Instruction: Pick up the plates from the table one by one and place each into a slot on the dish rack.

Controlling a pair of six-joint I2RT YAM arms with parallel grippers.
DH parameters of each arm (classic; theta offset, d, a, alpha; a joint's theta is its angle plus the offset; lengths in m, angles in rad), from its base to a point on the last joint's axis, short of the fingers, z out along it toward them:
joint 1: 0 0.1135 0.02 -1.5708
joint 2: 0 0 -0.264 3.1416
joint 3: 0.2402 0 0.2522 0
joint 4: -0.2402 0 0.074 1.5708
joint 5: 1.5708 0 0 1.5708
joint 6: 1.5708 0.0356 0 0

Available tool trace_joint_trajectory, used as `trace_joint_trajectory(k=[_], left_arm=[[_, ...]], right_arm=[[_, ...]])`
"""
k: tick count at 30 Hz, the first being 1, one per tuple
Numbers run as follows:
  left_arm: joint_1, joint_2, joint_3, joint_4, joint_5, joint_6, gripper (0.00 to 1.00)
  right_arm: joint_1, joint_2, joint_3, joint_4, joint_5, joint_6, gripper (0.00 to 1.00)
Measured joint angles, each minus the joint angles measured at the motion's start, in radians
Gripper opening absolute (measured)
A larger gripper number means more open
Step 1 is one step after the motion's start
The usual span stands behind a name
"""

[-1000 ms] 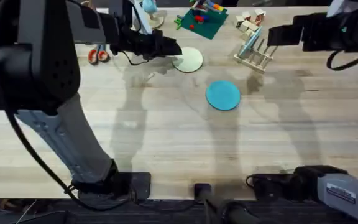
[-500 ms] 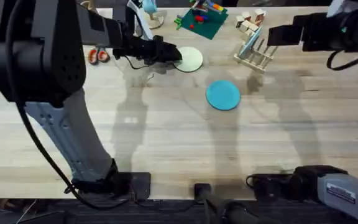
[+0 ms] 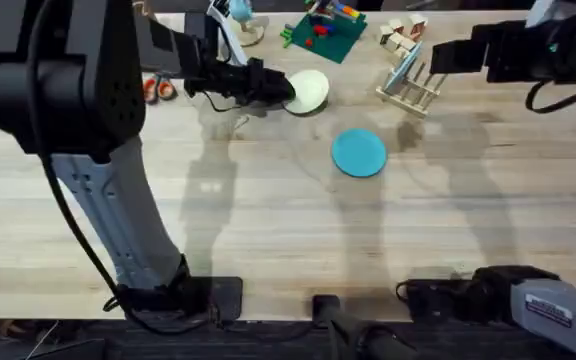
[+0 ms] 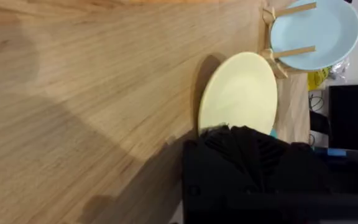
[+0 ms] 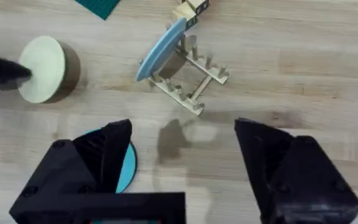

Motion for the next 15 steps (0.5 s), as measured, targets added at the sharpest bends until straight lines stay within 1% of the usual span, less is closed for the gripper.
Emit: trace_joint_trajectory(k=[8,15], left_arm=[[0.0,0.0,0.0,0.003,0.0,-0.004,0.041],[0.0,0.0,0.0,0.003,0.0,-0.006,0.043]], right_arm=[[0.0,0.0,0.0,0.004,-0.004,0.022,0.995],[0.016,0.018,0.002,0.064,-0.111,0.083,0.995]])
